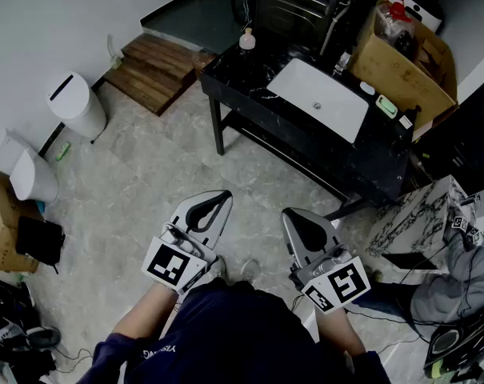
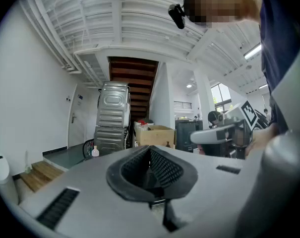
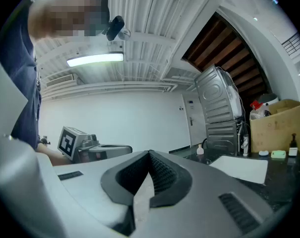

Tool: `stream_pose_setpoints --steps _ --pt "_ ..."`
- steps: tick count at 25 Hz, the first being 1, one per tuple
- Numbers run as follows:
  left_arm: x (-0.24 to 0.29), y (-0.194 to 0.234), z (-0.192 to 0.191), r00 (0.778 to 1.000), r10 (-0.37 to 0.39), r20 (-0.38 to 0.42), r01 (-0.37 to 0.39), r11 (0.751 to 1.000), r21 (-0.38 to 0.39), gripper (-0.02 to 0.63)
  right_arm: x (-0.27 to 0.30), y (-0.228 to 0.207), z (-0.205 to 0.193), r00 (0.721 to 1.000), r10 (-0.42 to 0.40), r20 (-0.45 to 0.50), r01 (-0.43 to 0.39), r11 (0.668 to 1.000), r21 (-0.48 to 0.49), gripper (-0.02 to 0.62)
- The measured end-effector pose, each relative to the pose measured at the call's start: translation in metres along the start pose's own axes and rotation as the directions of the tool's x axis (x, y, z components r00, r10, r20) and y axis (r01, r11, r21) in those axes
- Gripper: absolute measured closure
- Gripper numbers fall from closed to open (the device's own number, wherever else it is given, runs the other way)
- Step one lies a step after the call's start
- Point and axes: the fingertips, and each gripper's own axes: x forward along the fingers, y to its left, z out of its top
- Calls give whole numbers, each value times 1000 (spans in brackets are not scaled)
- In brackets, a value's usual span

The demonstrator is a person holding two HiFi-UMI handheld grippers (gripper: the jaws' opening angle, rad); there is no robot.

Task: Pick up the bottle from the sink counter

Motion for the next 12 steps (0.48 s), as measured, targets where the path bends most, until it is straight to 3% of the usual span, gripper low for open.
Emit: stream_pose_setpoints --steps 9,12 --pt "7 1 14 999 9 43 -9 1000 -6 598 0 -3 -4 1000 2 0 -2 1000 1 571" --pt "7 -1 5 1000 7 6 -7 1000 -4 598 0 -6 -7 1000 -1 -5 0 1000 -3 571"
